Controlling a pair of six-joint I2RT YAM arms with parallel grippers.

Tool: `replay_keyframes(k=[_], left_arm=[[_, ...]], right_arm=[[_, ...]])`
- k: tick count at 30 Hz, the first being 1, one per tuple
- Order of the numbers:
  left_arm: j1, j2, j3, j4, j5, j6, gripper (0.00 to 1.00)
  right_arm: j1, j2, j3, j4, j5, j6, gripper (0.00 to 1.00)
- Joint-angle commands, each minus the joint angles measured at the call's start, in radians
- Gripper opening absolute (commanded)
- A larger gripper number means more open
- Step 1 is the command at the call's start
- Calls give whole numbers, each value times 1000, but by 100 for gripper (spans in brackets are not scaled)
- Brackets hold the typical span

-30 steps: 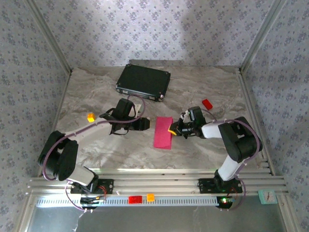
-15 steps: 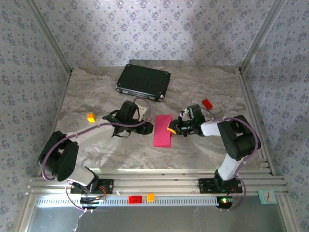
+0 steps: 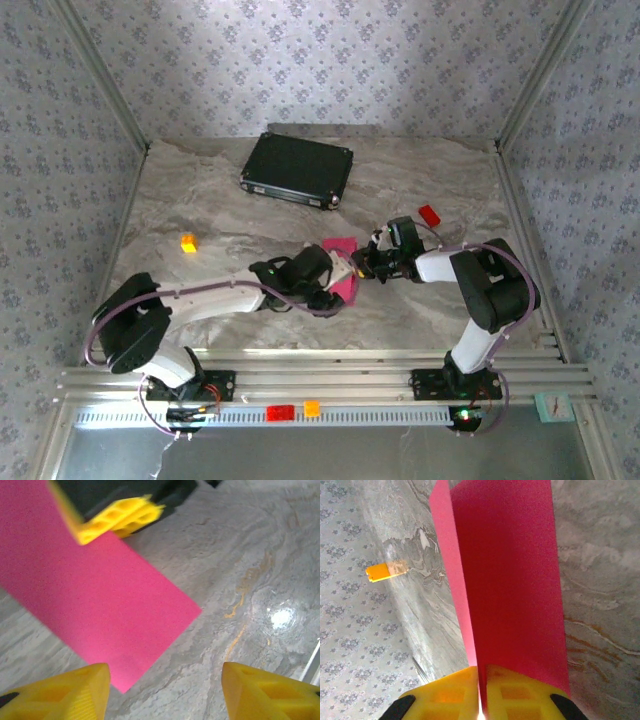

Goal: Fold a paper plane with a square sheet of paper (pick it up from the middle)

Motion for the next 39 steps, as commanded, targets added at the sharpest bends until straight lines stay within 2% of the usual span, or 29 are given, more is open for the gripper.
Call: replay_keyframes(k=[1, 7, 13, 24, 31, 39], left_arm=[[-73, 63, 59, -27, -171, 91, 62], [-128, 130, 96, -9, -238, 127, 66], [-185, 194, 107, 23, -379, 164, 69], [-194, 264, 144, 51, -518, 188, 68], [-194, 290, 159, 45, -517, 176, 62], [-195, 279, 145, 42, -506, 160, 45]], right_arm=[[9, -13, -7, 0, -6, 19, 13], [10, -26, -17, -1, -7, 22, 15], [12, -26, -19, 3, -7, 28, 15], [14, -25, -26, 8, -1, 38, 17], [14, -24, -32, 21, 4, 47, 18], [12, -22, -35, 25, 4, 46, 19]])
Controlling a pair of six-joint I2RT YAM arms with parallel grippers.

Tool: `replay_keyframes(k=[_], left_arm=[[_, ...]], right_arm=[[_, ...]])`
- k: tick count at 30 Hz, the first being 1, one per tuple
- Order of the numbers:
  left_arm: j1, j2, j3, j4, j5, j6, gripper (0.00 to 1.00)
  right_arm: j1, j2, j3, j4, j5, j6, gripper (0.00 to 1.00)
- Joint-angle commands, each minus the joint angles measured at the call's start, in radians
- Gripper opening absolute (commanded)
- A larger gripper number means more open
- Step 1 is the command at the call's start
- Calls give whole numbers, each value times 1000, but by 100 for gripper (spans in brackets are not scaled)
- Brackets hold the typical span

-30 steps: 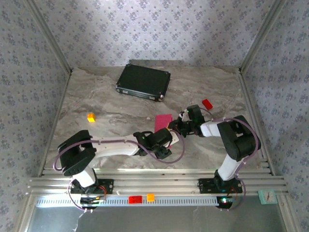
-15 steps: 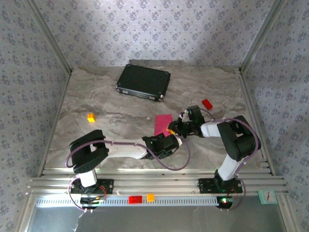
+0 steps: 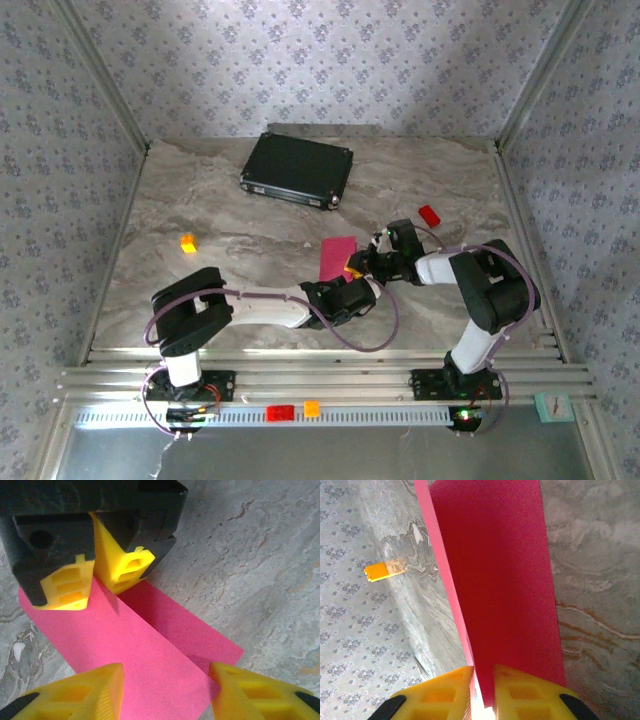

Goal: Fold a paper plane with a square sheet of paper (pick it up from the middle)

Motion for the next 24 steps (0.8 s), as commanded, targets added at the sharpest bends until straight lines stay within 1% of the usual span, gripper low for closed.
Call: replay_keyframes(k=[1, 7, 11, 13, 15, 17, 19, 20, 22, 24], left_arm=[[-7, -6, 6, -7, -4, -11, 42], [-6, -26, -11, -4, 3, -60, 25], [1, -35, -4, -20, 29, -87, 8], [21, -49, -7, -24, 65, -117, 4], [55, -68, -11, -23, 137, -155, 2], [97, -91, -25, -10, 217, -191, 1], [150, -114, -41, 6, 348, -223, 1], [173, -122, -45, 12, 401, -236, 1], [228, -129, -56, 31, 546, -270, 1], [278, -129, -63, 48, 652, -301, 2]], right_arm=[[1, -18, -13, 3, 2, 14, 19], [-2, -21, -17, 5, 8, 14, 21], [-8, -35, -35, 5, 23, 16, 25], [-18, -54, -52, 8, 37, 18, 28], [-33, -83, -76, 4, 53, 18, 32], [-51, -118, -102, -7, 75, 12, 34], [-69, -162, -128, -46, 108, -4, 38], [-76, -186, -139, -63, 124, -14, 39], [-83, -241, -163, -96, 164, -36, 40], [-77, -299, -180, -123, 211, -69, 41]])
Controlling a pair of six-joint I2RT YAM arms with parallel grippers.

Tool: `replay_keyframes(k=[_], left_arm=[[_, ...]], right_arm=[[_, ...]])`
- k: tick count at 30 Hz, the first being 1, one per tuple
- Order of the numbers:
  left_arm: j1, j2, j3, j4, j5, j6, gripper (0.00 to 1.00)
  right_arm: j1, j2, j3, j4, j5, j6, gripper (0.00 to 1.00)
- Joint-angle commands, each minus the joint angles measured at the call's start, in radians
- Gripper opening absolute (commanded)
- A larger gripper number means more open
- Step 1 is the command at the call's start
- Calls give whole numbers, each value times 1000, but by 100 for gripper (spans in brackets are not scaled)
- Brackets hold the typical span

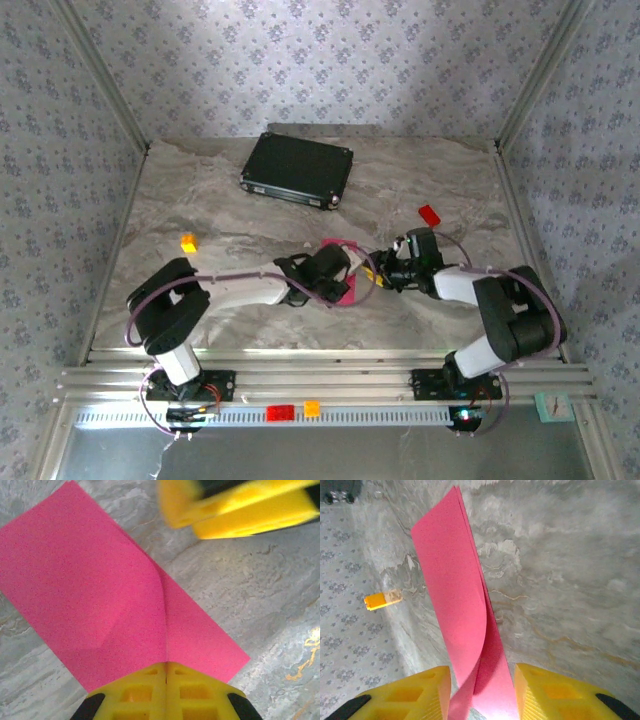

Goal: Fold a paper plane with a square sheet of paper (pick it up from the middle)

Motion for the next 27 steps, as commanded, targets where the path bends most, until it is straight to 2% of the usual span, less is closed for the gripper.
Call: replay_keyframes(k=[1, 7, 11, 15, 17, 27], left_arm=[[68, -20, -20, 41, 285, -85, 2], [143, -10, -20, 35, 427, -102, 6], [156, -4, -17, 13, 456, -90, 7], [164, -2, -24, 11, 462, -91, 8], [167, -5, -29, 17, 462, -98, 8], [171, -13, -33, 8, 444, -94, 12]], right_arm=[[9, -96, -28, -98, 110, -73, 41], [44, -236, -45, -238, 159, -113, 38], [98, -243, -57, -225, 135, -91, 27], [202, -177, -25, -188, 126, -69, 13], [247, -128, -4, -168, 132, -54, 10], [311, 54, 28, 65, 139, 58, 5]])
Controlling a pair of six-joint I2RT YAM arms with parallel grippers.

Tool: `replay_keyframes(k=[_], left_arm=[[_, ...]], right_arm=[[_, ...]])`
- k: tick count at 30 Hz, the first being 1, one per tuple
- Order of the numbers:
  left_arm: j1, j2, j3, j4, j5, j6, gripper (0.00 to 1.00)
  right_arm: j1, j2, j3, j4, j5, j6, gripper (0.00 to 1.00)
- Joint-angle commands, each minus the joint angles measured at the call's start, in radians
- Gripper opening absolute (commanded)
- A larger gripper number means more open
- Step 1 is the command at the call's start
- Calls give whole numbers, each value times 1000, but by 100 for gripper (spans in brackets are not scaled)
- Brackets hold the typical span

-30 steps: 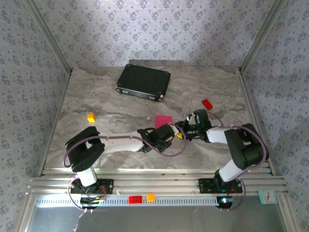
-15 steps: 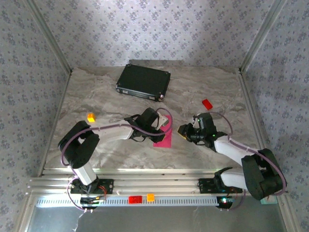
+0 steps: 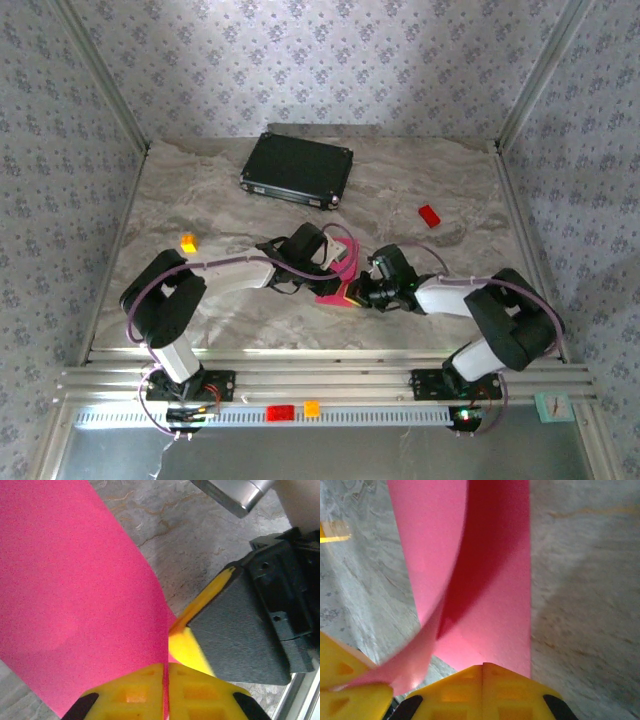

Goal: Fold a paper plane with a square sheet of paper (pick it up from the middle)

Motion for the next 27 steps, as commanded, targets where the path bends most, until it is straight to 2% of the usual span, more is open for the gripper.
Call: replay_keyframes(k=[1, 5, 9, 27], left_arm=[[6, -15, -3, -14, 10, 7, 15], [6, -21, -1, -45, -1, 22, 23], [6, -40, -20, -44, -10, 27, 27], [6, -56, -28, 14, -44, 40, 31]], right_arm=[[12, 40, 39, 94, 13, 54, 5], [11, 64, 21, 126, 45, 90, 5], [2, 77, -3, 162, 45, 110, 5], [-5, 79, -2, 142, 26, 100, 5]])
